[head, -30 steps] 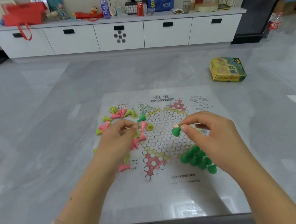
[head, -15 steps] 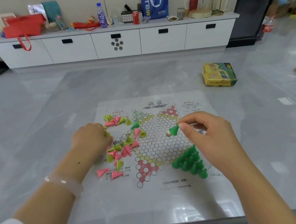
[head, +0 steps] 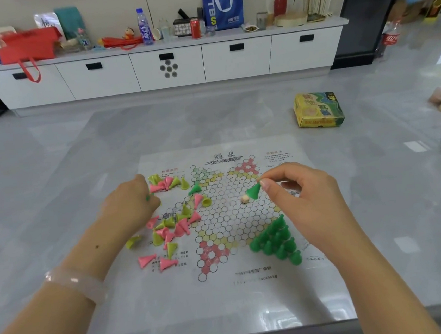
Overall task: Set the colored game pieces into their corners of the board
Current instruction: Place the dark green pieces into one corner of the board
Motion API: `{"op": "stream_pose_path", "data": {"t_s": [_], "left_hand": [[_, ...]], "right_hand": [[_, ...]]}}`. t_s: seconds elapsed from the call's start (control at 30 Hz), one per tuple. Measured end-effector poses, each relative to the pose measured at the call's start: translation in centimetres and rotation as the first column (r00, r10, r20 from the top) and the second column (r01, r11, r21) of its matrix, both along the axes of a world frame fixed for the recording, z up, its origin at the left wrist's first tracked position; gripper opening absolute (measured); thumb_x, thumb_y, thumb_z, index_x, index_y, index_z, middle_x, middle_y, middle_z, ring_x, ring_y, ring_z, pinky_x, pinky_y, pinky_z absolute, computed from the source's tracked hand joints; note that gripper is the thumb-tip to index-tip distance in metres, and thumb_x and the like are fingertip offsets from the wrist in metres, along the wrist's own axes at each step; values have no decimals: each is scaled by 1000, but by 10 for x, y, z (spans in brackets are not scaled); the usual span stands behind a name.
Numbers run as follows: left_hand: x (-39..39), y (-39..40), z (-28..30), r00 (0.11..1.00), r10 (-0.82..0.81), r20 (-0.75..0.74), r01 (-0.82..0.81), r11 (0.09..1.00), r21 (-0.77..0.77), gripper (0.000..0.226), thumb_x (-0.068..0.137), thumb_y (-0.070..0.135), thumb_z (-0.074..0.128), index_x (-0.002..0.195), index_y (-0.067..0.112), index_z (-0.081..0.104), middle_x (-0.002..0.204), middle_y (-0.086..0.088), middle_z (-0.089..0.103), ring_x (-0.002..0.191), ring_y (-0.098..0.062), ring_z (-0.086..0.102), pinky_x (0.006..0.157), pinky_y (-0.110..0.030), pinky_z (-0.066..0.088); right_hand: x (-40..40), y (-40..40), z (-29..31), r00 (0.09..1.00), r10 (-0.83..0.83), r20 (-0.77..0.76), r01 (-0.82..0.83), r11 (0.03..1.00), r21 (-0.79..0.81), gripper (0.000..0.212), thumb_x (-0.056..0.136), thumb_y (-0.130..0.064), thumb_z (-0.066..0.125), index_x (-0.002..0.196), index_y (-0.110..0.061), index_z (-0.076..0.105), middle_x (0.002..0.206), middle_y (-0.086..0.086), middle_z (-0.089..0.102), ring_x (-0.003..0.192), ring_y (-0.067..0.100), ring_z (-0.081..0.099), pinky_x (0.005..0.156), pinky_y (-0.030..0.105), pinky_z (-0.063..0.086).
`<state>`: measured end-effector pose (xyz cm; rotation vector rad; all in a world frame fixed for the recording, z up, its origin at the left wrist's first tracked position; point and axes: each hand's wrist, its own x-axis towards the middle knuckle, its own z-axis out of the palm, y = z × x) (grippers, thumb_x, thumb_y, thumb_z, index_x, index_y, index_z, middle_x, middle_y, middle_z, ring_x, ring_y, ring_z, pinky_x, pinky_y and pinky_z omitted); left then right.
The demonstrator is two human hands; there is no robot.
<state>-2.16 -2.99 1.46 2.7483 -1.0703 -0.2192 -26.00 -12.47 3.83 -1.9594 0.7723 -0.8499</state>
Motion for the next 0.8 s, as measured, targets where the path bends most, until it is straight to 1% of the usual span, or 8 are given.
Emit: {"op": "stream_pose_path", "data": {"t_s": [0.13,0.23,0.3,0.4,0.5,0.57,0.7,0.8], "left_hand": [[-12,-15,0,982,-139,-128,130,988,-78,10,94,14,38,103,9,42,84,-11,58,57,-19,47,53,-30,38],[-18,-31,-4,960,-263,-96,263,965,-17,24,97,18,31,116,19,45,79,0,60,51,-10,51,46,-23,37],[-19,-41,-5,953,-299,-39,300,954,24,29,98,21,27,115,22,50,85,2,60,51,-7,50,49,-23,38],[-15,-55,-7,950,-306,58,300,949,97,29,97,28,29,110,19,54,100,-1,63,69,-14,57,65,-29,47],[-13,-63,-8,940,-319,123,291,935,203,34,95,41,36,119,22,50,105,-1,61,89,-18,58,67,-29,46],[-13,-66,-7,928,-346,137,307,920,244,33,94,43,38,117,24,52,104,1,61,88,-16,57,64,-28,44],[-17,-71,-5,918,-383,105,335,888,314,35,91,50,40,99,19,54,81,4,58,81,-15,60,63,-26,44],[-21,-72,-8,916,-383,121,315,873,373,39,91,52,37,92,16,51,83,1,60,81,-17,60,67,-27,47]], "right_hand": [[-1,-1,0,1000,-6,2,6,1000,2,17,85,-22,60,72,-34,63,80,-22,64,87,-9,55,75,1,39],[-4,-3,0,1000,-8,8,8,1000,0,15,85,-22,60,74,-33,64,82,-20,65,87,-8,56,77,3,41],[-6,-5,0,1000,-14,15,14,1000,2,16,85,-22,60,74,-33,63,81,-20,65,87,-9,56,77,3,41],[-8,-7,2,999,-27,25,27,1000,0,17,85,-22,60,74,-34,63,81,-21,64,86,-9,56,78,5,43],[-9,-9,3,999,-34,30,34,999,-5,18,85,-22,60,74,-36,62,80,-21,64,86,-10,56,78,6,44],[-10,-10,3,999,-36,30,36,999,-10,18,85,-22,60,74,-37,62,80,-22,64,86,-10,56,79,6,44],[-11,-11,3,999,-38,36,39,999,-15,20,85,-21,60,74,-38,61,79,-22,64,86,-9,57,79,6,44],[-11,-10,3,998,-36,42,37,999,-14,21,85,-20,60,74,-38,61,79,-22,64,85,-10,56,78,4,43]]}}
